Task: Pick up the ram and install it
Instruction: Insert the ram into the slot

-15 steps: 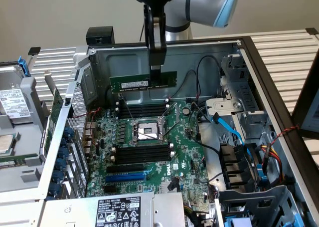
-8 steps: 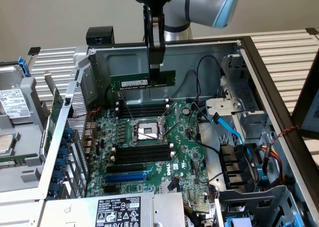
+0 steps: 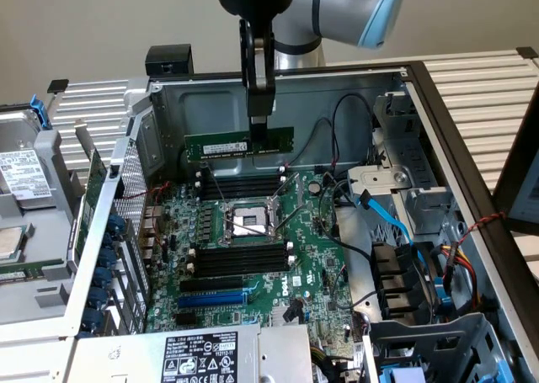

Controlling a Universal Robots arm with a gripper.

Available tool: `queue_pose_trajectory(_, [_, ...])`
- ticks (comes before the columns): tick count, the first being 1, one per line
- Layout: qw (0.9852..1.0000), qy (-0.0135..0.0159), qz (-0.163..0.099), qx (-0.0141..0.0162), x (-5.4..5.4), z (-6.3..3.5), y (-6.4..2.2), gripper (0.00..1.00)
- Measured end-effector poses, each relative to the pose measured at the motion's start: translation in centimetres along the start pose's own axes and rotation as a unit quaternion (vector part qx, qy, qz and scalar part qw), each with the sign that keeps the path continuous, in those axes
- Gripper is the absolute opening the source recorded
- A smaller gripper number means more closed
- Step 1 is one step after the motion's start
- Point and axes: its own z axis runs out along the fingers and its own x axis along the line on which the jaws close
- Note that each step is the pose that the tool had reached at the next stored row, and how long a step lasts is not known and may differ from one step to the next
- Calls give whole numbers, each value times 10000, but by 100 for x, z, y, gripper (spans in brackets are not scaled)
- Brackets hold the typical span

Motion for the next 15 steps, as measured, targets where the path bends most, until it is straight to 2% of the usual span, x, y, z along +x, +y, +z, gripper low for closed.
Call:
queue_pose_trajectory(3, [10000, 0, 3, 1, 0, 0, 1, 12])
queue_pose_trajectory(9, [9998, -5, 201, 26, 0, 17, 12, 12])
queue_pose_trajectory(12, [9998, -5, 210, 52, -1, 25, 34, 12])
queue_pose_trajectory(13, [9998, -1, 210, 63, -1, 29, 39, 12])
queue_pose_trajectory(15, [9997, 33, 212, 88, -1, 40, 53, 12])
